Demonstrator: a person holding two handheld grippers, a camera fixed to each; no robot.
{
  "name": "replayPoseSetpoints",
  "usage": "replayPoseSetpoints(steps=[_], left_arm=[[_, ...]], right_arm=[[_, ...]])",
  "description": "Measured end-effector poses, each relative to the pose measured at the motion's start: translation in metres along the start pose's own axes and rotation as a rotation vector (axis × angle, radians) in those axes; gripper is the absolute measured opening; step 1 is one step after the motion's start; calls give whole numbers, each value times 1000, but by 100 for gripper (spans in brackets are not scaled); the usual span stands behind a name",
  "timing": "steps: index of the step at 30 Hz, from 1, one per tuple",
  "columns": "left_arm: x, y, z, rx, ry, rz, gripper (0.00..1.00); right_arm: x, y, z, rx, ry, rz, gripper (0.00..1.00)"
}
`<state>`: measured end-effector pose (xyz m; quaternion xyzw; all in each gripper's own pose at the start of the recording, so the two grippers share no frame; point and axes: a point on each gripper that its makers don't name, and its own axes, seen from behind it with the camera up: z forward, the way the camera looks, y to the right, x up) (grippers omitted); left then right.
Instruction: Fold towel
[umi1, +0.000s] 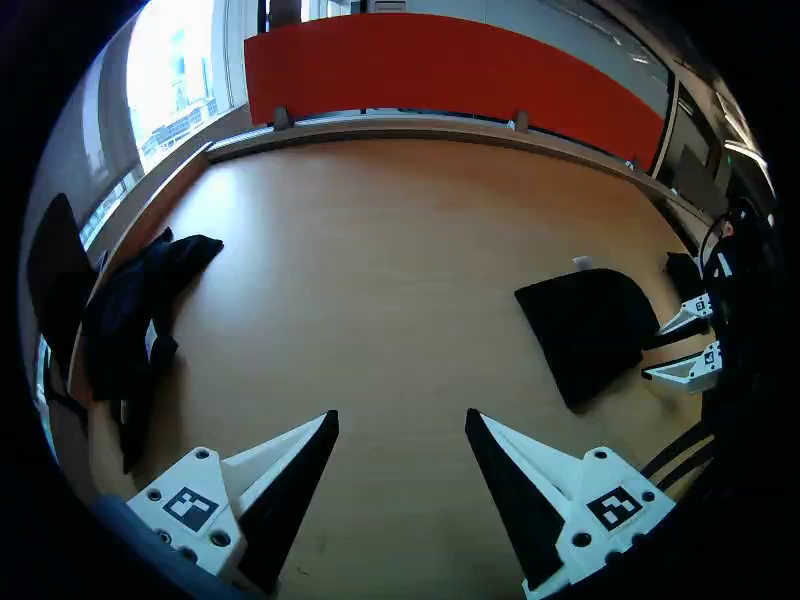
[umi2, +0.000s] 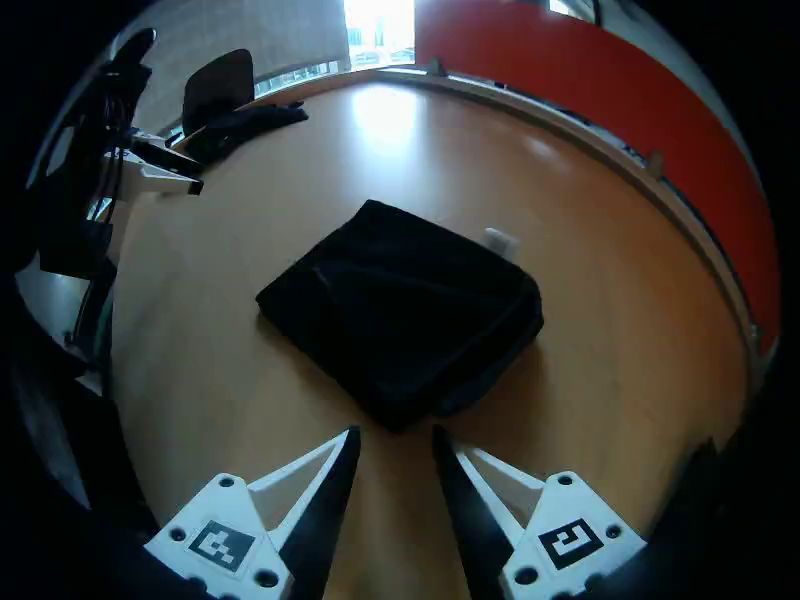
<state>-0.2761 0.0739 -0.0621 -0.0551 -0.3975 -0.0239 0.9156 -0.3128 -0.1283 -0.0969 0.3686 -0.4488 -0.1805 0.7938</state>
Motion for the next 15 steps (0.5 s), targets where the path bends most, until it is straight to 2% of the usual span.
replayPoseSetpoints(steps=[4,10,15], left_arm=[[0,0,1,0,-1,-1,94],[0,0,2,-1,-3,-1,94],[-1,-1,2,1,-5,-3,94]], right_arm=[[0,0,2,5,1,1,54],[1,-3,5,16,-1,-9,40],[2,-3,6,19,-1,-17,34]])
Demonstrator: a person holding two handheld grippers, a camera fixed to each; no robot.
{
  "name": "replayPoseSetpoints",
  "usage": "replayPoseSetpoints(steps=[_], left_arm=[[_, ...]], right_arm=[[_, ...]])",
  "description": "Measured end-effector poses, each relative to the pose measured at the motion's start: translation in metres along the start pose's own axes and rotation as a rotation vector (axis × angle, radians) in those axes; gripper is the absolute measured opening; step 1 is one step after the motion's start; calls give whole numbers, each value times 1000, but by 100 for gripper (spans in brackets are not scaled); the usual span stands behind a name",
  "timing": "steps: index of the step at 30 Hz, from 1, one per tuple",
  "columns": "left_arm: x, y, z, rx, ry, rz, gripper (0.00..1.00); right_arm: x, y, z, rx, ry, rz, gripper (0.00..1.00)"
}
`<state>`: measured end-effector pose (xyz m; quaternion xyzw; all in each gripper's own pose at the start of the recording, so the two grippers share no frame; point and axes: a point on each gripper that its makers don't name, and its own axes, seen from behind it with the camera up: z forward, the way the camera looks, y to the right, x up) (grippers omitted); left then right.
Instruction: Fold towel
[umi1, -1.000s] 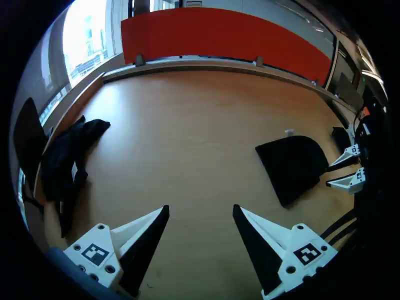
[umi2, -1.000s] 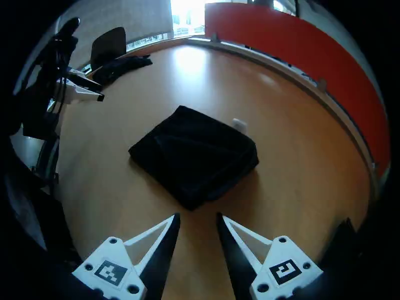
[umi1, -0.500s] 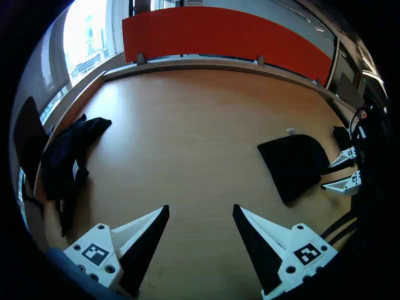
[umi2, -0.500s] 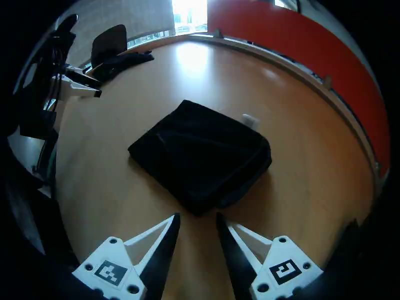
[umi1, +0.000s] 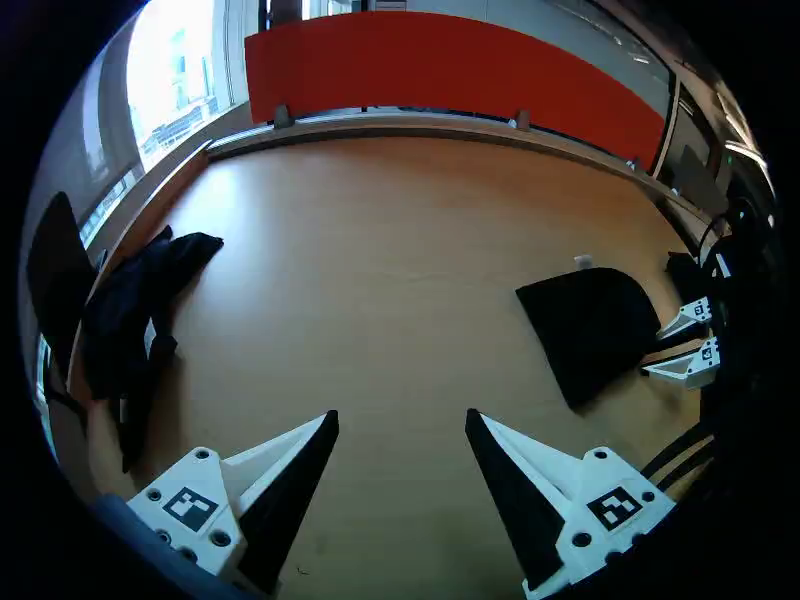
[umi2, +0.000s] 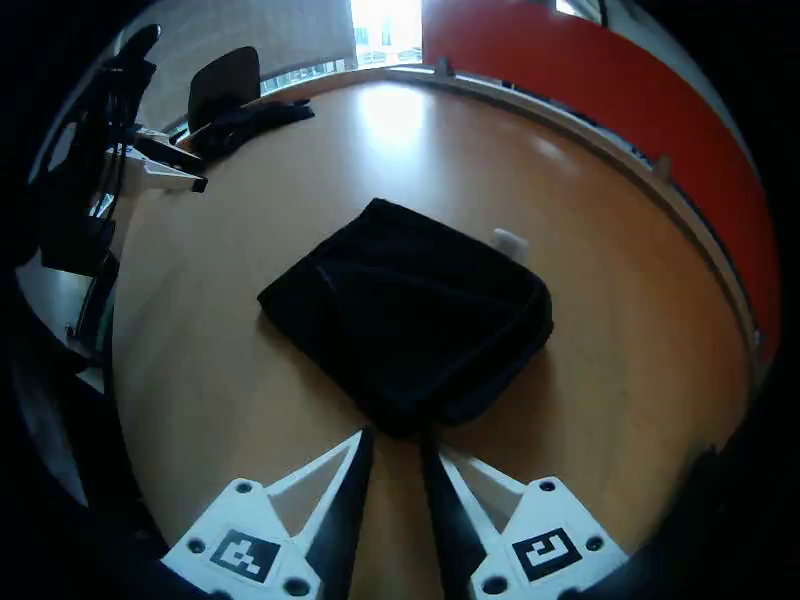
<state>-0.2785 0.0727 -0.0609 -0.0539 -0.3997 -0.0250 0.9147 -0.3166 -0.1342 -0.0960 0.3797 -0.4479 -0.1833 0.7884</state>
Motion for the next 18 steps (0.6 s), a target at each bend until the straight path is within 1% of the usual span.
replayPoseSetpoints(steps=[1,6,11,18], left_arm=[[0,0,0,0,0,-1,94],[0,-1,1,3,-1,-2,94],[-1,0,2,3,-4,-2,94],[1,1,2,2,-2,2,94]], right_arm=[[0,0,0,1,0,-1,34],[0,1,1,0,-1,-4,23],[1,3,2,1,8,0,7],[6,4,-1,-4,29,-4,4]])
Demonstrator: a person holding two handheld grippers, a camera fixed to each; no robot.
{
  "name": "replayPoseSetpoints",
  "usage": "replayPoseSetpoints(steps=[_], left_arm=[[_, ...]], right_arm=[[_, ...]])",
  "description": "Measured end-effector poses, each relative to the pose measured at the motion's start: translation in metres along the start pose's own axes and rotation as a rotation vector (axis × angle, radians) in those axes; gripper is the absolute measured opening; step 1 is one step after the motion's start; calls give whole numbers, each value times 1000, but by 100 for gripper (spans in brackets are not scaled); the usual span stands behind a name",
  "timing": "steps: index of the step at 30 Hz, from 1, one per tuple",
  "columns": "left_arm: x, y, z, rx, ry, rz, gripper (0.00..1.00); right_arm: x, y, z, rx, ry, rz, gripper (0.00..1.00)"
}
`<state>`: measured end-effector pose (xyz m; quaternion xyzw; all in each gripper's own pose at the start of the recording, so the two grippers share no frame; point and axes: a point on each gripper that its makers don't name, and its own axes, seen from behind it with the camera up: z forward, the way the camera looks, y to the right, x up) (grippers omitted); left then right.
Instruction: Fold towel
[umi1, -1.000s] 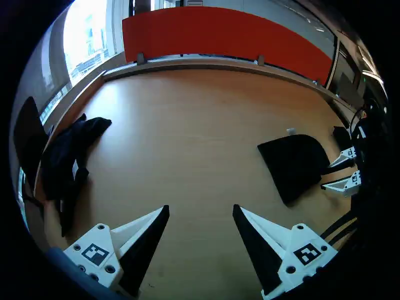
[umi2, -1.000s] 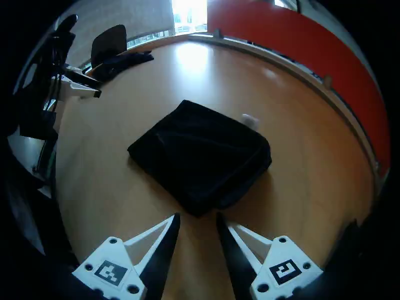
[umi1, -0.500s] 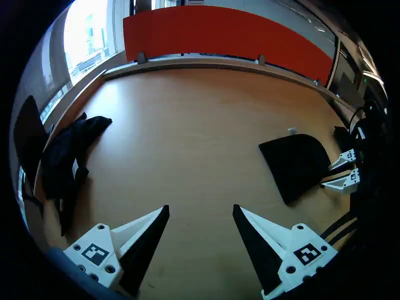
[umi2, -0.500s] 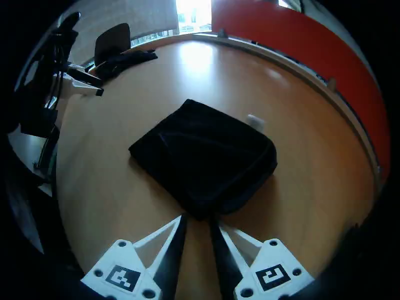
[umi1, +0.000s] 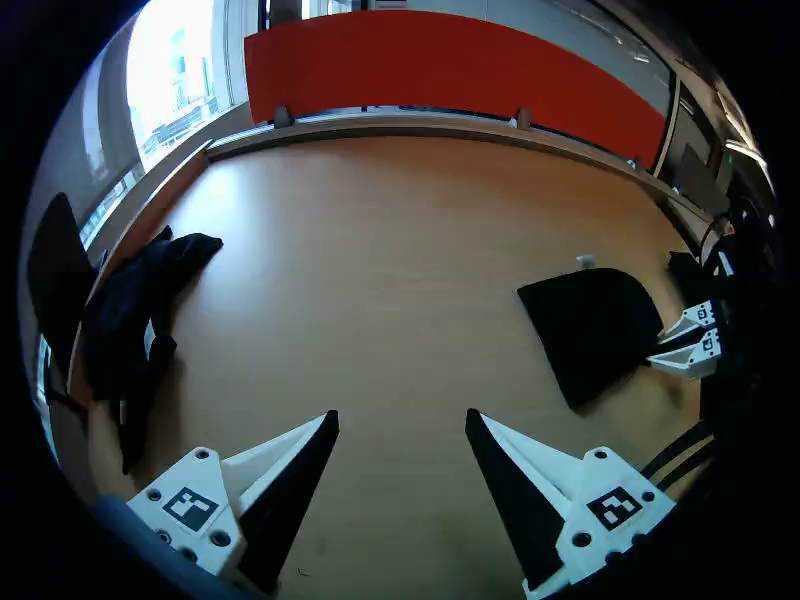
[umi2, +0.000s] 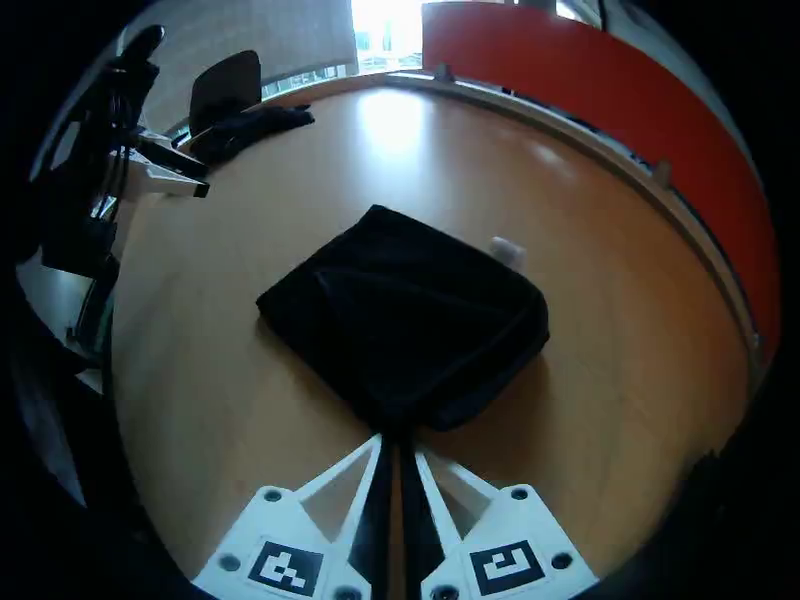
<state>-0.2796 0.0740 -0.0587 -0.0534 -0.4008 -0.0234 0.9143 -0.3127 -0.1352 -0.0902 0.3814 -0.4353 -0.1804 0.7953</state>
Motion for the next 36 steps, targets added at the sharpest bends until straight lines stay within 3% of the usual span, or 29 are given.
replayPoseSetpoints(steps=[8,14,29,36], left_arm=[[3,1,1,-3,4,2,94],[6,2,0,-3,14,-2,94],[20,15,-2,-23,47,7,94],[28,21,-2,-36,62,16,94]], right_arm=[[21,5,-10,-16,39,-5,4],[54,9,-25,-33,95,-18,4],[160,34,-93,-131,284,-96,4],[176,46,-114,-170,317,-98,4]])
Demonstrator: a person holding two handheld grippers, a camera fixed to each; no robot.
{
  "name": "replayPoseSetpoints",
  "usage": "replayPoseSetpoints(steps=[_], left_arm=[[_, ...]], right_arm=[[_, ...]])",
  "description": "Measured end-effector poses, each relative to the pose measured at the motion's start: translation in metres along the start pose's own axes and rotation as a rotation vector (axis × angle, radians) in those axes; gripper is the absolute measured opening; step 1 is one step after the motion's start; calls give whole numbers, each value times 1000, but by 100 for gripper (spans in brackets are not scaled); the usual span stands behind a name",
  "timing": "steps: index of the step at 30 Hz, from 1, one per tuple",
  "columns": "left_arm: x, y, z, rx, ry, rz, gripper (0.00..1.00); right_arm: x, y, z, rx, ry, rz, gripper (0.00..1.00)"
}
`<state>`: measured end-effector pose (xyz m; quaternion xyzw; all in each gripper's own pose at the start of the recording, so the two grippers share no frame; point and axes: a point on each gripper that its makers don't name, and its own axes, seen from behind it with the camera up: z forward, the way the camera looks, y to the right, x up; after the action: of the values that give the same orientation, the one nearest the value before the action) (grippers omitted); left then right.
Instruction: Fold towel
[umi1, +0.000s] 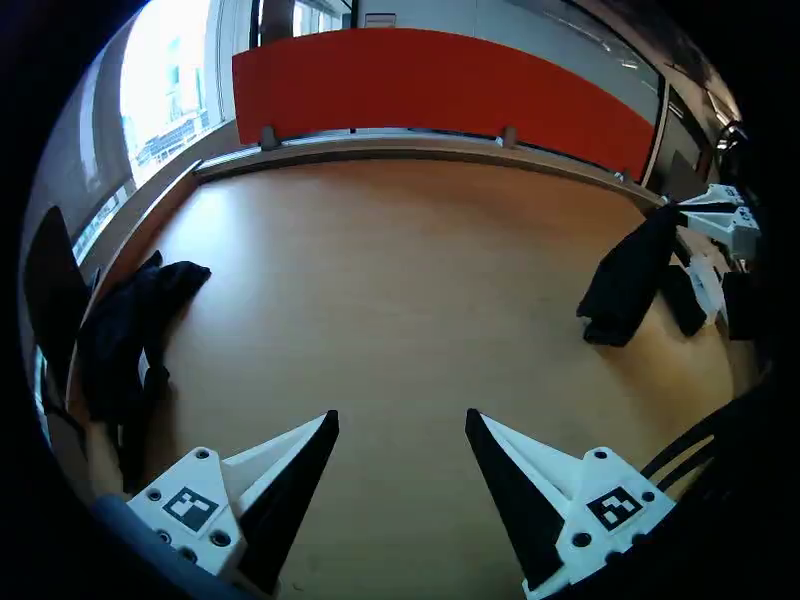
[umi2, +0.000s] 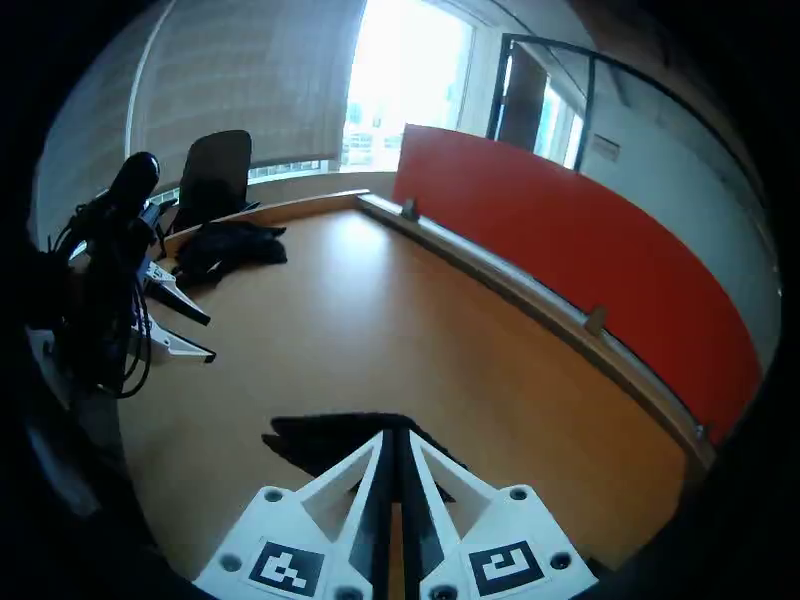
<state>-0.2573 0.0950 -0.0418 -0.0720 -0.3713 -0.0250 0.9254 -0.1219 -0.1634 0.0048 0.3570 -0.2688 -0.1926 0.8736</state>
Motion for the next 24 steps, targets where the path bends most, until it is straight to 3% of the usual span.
replayPoseSetpoints(steps=[24], left_arm=[[5,6,1,-19,8,26,94]], right_arm=[[2,38,-25,-73,-2,17,4]])
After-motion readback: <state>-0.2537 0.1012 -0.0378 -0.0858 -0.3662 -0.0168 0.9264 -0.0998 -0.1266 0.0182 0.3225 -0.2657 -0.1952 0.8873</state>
